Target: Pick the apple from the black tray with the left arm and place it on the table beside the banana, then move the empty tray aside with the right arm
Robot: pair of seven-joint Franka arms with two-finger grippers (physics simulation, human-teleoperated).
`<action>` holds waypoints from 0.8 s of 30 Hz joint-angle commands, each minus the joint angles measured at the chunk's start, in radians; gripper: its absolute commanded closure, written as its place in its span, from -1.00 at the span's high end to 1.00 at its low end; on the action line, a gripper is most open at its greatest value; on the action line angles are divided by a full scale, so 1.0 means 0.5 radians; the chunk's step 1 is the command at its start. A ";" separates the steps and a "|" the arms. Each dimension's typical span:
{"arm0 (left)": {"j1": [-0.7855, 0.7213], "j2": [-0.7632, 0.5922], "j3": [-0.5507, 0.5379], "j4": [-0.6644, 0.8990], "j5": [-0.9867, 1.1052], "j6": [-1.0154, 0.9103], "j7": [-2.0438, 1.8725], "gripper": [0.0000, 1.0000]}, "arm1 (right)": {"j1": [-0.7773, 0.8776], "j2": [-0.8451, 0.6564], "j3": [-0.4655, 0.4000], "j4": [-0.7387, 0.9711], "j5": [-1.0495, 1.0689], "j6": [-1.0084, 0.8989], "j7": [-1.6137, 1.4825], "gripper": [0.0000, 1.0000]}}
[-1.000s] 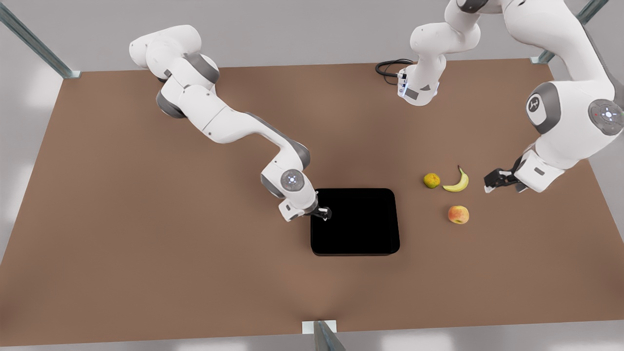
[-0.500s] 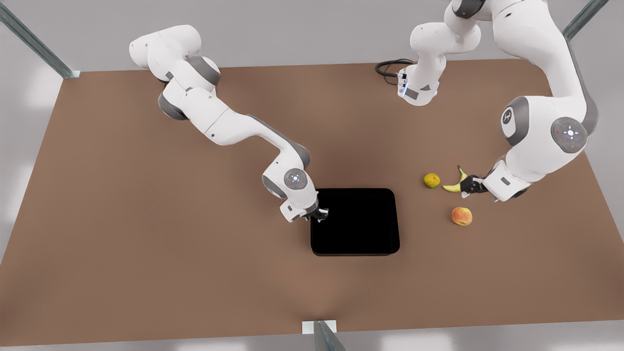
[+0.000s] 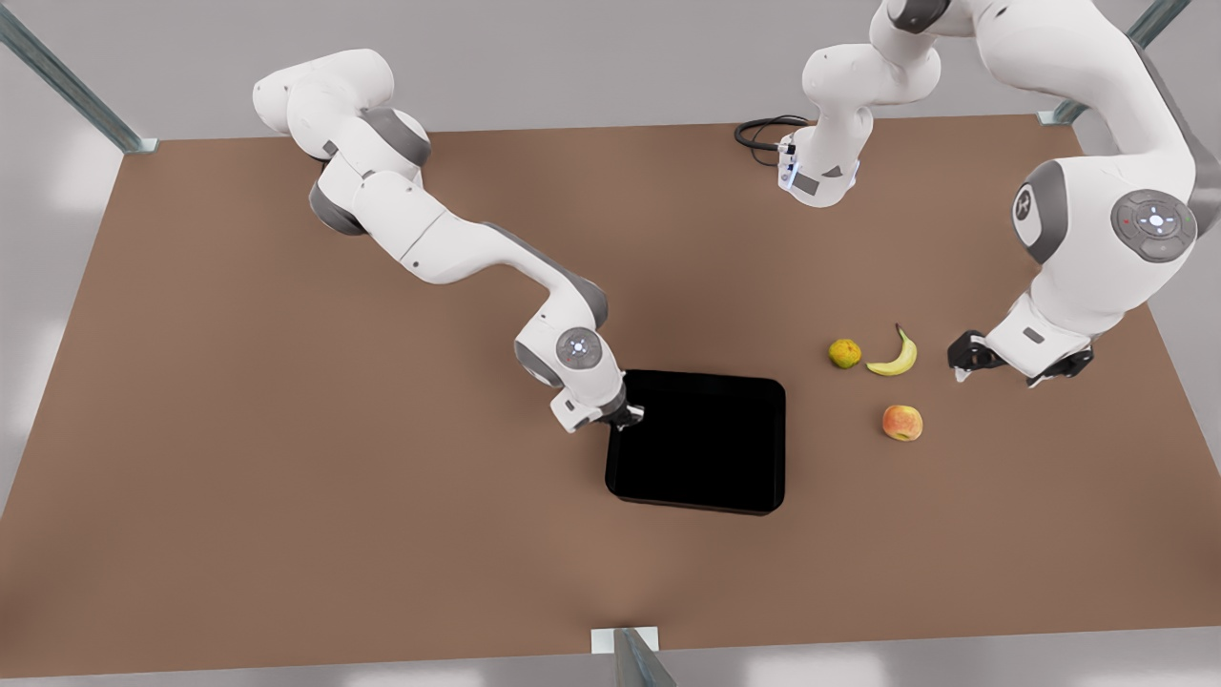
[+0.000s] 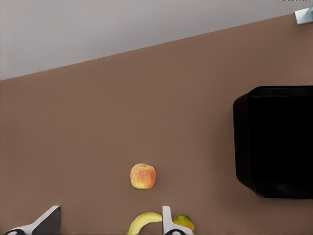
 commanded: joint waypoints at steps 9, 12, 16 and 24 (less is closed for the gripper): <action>0.042 -0.001 0.005 -0.003 -0.022 -0.013 0.042 1.00 | -0.021 -0.020 0.087 0.004 0.044 -0.023 -0.001 -0.56; 0.048 -0.001 0.005 -0.003 -0.022 -0.013 0.048 1.00 | -0.021 -0.078 0.102 0.004 0.050 -0.062 -0.004 -0.55; 0.045 -0.001 0.005 -0.009 -0.022 -0.016 0.045 1.00 | -0.052 -0.204 0.188 0.004 0.047 -0.295 -0.013 -0.55; 0.054 -0.004 0.008 -0.006 -0.022 -0.016 0.045 1.00 | -0.129 -0.382 0.252 0.004 0.203 -0.713 -0.213 -0.59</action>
